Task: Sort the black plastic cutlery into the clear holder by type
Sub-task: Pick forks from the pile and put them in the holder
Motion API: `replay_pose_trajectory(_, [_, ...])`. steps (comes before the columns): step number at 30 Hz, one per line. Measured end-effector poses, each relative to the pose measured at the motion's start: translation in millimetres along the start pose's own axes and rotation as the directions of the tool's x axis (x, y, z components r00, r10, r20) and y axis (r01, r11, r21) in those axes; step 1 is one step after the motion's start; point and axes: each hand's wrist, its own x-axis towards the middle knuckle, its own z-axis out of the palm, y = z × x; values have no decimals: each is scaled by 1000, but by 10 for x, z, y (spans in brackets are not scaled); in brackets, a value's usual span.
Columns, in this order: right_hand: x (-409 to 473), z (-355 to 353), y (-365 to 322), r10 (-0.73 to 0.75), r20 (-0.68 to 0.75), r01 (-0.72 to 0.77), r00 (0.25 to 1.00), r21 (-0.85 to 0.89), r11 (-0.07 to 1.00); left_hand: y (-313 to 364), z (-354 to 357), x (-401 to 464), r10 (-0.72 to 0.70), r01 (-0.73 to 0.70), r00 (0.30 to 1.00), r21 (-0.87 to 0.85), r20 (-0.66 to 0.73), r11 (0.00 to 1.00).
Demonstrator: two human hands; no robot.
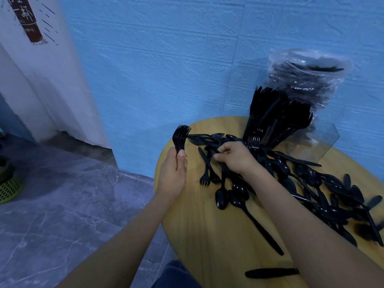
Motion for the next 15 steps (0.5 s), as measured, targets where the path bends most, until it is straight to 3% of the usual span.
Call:
replay_pose_trajectory(2, [-1, -70, 2, 58, -53, -40, 997, 285, 958, -3, 10, -3, 5, -5, 1000, 3, 3, 1000])
replay_pose_trajectory(5, [-8, -119, -21, 123, -91, -57, 988, 526, 849, -1, 10, -5, 15, -15, 1000, -1, 8, 1000])
replay_pose_trajectory(10, [-12, -157, -44, 161, -173, -40, 972, 551, 834, 12, -7, -24, 37, -38, 999, 27, 6, 999])
replay_pose_trajectory(15, [-80, -233, 31, 178, -213, -59, 961, 470, 881, 27, 5, -41, 69, -70, 998, 88, 14, 994])
